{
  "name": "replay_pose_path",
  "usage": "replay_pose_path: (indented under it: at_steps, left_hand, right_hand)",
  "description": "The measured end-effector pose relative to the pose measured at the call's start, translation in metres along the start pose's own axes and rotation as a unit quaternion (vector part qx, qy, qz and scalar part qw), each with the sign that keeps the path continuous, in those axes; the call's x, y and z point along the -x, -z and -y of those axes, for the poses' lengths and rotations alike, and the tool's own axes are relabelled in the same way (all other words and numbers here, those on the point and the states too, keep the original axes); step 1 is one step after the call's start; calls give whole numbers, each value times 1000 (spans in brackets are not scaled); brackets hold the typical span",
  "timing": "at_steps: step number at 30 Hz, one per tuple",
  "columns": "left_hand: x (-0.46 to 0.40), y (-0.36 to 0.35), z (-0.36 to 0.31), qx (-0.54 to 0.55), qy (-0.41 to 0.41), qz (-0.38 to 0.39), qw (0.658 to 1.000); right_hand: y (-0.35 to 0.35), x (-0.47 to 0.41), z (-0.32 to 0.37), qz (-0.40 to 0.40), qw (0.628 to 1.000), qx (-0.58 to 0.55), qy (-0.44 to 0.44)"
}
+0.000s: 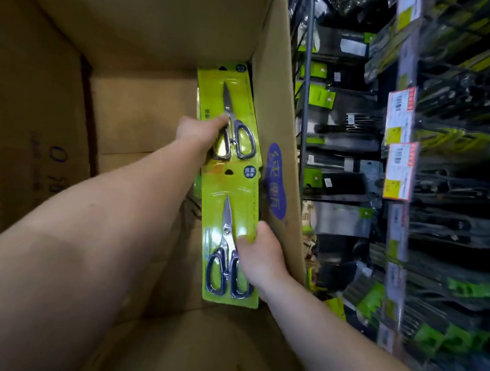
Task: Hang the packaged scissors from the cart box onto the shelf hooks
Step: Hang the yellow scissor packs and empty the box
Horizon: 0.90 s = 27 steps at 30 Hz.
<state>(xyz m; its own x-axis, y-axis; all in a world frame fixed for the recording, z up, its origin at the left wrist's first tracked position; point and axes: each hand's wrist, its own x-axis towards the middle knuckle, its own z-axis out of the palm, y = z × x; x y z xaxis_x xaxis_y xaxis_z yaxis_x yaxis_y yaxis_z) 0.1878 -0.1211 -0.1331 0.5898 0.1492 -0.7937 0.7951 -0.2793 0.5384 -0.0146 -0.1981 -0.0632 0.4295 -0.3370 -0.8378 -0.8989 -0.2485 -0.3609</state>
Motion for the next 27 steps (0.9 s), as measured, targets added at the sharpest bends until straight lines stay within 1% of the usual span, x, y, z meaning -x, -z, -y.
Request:
replay_pose_path:
  at_steps: [2, 7, 13, 16, 19, 23, 27]
  left_hand:
    - [8, -3, -5, -7, 7, 1, 1000]
    - [11, 5, -3, -23, -8, -4, 1000]
    - [26, 43, 22, -6, 44, 27, 999]
    - [39, 64, 43, 4, 24, 39, 999]
    - [66, 81, 64, 11, 11, 29, 999]
    - [115, 93, 84, 42, -1, 34, 999]
    - [159, 102, 97, 80, -28, -17, 996]
  right_hand:
    - [0, 3, -5, 20, 1000, 10, -10]
    - [5, 2, -5, 30, 999, 9, -2]
    - [6, 10, 2, 51, 998, 0, 21]
    - [10, 16, 5, 58, 997, -39, 28]
    - [16, 21, 14, 67, 993, -92, 37]
    - [29, 32, 32, 65, 990, -104, 63]
    - [44, 51, 45, 84, 981, -129, 115]
